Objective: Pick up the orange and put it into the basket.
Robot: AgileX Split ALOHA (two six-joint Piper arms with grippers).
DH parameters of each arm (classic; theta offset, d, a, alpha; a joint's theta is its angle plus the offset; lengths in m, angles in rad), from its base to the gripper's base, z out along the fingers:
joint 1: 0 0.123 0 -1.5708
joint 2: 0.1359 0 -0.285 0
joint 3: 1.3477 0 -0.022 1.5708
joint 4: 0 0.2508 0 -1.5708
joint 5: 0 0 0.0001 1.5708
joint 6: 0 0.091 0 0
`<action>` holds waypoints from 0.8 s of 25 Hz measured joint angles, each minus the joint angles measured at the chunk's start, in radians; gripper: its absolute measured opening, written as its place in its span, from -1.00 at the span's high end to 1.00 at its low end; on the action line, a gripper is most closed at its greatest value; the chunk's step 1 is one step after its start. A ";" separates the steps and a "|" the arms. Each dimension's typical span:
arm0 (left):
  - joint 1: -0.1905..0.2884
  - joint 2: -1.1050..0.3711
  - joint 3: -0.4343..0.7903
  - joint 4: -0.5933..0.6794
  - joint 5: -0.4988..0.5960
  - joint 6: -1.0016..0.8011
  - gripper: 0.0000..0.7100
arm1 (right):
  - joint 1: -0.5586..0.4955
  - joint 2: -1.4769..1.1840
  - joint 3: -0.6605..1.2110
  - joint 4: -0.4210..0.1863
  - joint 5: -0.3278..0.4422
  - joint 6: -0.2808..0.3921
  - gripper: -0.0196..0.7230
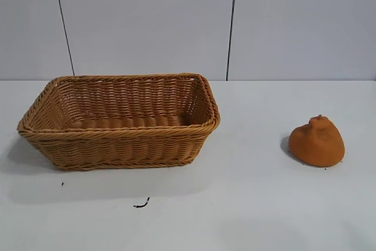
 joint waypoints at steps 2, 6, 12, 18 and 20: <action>0.000 0.000 0.000 0.000 0.000 0.000 -0.88 | 0.000 0.000 0.000 0.000 0.000 0.000 -0.92; 0.000 0.000 0.000 0.000 0.000 0.000 -0.88 | 0.000 0.000 0.000 0.000 0.000 0.000 -0.92; 0.000 0.000 0.000 0.000 0.000 0.000 -0.88 | 0.000 0.047 -0.016 0.000 0.000 0.000 -0.92; 0.000 0.000 0.000 0.000 0.000 0.000 -0.88 | 0.000 0.406 -0.158 0.000 0.002 0.000 -0.92; 0.000 0.000 0.000 0.000 0.000 0.000 -0.88 | 0.000 0.553 -0.227 0.000 0.001 0.014 -0.92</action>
